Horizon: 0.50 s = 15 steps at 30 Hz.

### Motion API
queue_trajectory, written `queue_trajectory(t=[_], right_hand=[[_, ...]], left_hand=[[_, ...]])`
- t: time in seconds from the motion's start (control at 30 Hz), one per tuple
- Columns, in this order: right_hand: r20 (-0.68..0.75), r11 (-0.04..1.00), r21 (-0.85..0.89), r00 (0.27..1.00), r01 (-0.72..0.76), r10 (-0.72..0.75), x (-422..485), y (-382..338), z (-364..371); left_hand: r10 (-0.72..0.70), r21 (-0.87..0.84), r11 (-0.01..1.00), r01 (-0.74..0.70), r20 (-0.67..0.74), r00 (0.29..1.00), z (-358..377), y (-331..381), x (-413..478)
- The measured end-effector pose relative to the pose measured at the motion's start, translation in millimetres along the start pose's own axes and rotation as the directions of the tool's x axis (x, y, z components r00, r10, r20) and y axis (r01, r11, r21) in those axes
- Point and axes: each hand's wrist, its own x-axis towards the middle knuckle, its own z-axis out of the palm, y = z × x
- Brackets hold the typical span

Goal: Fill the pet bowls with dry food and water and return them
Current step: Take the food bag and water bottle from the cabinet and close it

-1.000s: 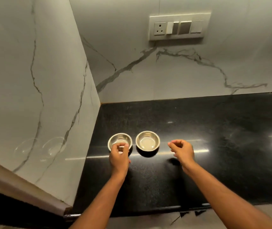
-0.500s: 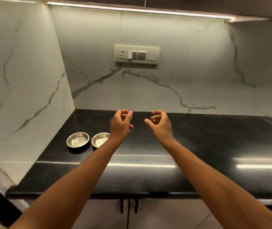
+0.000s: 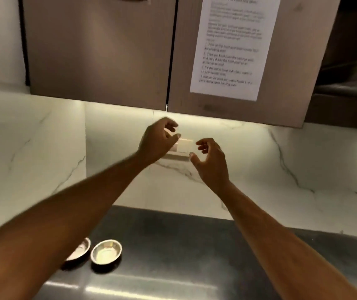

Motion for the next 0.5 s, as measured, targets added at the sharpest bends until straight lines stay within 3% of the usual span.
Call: queue_trajectory(t=[0.1, 0.23, 0.37, 0.5], right_hand=[[-0.023, 0.991, -0.083, 0.994, 0.102, -0.104, 38, -6, -5], [-0.023, 0.962, -0.193, 0.979, 0.194, -0.202, 82, -9, -2], [-0.002, 0.957, -0.197, 0.976, 0.211, -0.216, 116, -9, 10], [0.014, 0.953, -0.197, 0.973, 0.229, -0.231, 133, -5, 26]], left_hand=[[-0.025, 0.012, 1.0, 0.025, -0.053, 0.998, -11, 12, 46], [-0.243, -0.05, 0.969, 0.241, -0.059, 0.968, -8, 8, 81], [-0.504, -0.239, 0.818, 0.523, 0.14, 0.852, 7, -4, 89], [-0.559, -0.399, 0.696, 0.598, 0.222, 0.799, 20, -18, 90]])
